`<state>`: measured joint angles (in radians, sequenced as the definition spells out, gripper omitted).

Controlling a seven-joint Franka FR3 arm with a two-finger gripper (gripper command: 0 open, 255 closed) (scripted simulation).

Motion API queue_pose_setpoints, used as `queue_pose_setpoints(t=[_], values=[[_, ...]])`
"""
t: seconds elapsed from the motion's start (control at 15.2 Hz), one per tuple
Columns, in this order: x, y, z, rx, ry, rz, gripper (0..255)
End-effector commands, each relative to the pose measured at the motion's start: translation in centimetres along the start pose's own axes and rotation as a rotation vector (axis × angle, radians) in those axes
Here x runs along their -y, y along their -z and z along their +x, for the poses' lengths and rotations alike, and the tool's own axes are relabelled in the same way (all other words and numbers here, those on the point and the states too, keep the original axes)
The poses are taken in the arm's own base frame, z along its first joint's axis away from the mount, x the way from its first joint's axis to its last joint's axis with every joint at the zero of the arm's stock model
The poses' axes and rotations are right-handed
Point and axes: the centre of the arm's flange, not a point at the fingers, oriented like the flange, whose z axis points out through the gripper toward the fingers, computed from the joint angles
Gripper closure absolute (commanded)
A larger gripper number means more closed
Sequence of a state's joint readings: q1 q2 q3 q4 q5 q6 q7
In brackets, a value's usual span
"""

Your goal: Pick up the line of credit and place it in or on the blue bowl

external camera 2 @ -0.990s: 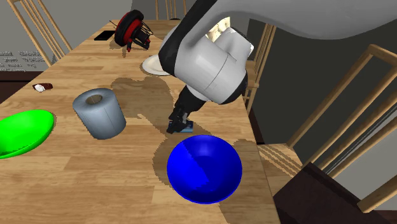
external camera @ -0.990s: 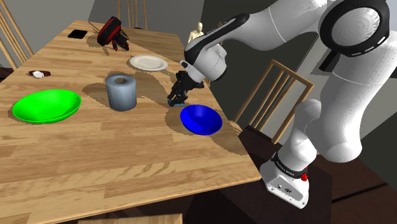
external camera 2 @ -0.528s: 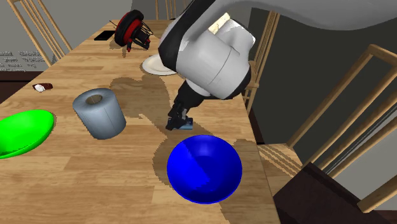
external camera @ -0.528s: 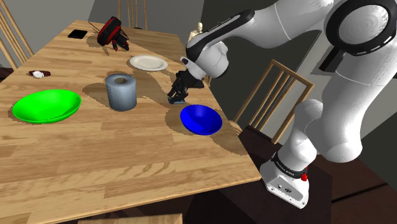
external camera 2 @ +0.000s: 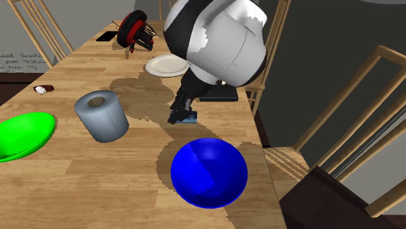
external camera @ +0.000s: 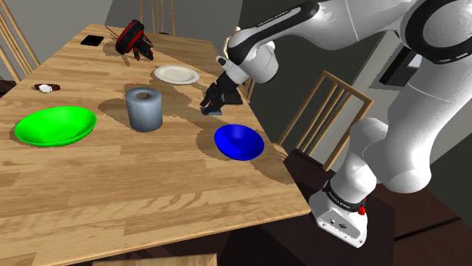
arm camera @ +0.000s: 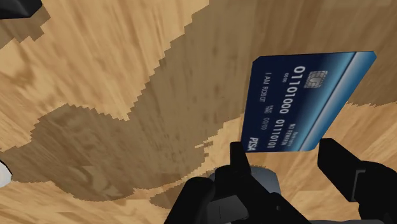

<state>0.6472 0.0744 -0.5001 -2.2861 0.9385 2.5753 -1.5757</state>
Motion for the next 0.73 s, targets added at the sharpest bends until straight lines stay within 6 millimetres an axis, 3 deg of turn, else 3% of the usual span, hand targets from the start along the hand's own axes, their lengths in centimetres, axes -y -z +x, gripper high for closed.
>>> queue_pose_setpoints(t=[0.0,0.66], values=[[0.0,0.8,0.6,0.001,0.0,0.0,255],[0.0,5.2,3.5,0.001,0.0,0.0,255]])
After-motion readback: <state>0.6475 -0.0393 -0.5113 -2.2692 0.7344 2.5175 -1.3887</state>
